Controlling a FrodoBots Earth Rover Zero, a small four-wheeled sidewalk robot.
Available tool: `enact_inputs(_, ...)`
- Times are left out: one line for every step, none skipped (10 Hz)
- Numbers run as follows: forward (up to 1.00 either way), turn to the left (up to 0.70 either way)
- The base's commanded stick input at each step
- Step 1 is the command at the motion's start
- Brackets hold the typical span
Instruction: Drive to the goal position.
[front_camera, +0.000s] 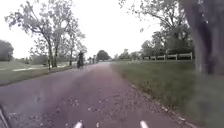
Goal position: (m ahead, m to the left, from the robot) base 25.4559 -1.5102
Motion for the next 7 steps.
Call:
enact_inputs(1.0,0.0)
enact_inputs(1.0,0.0)
enact_inputs(1.0,0.0)
enact_inputs(1.0,0.0)
enact_inputs(1.0,0.0)
enact_inputs(1.0,0.0)
enact_inputs(1.0,0.0)
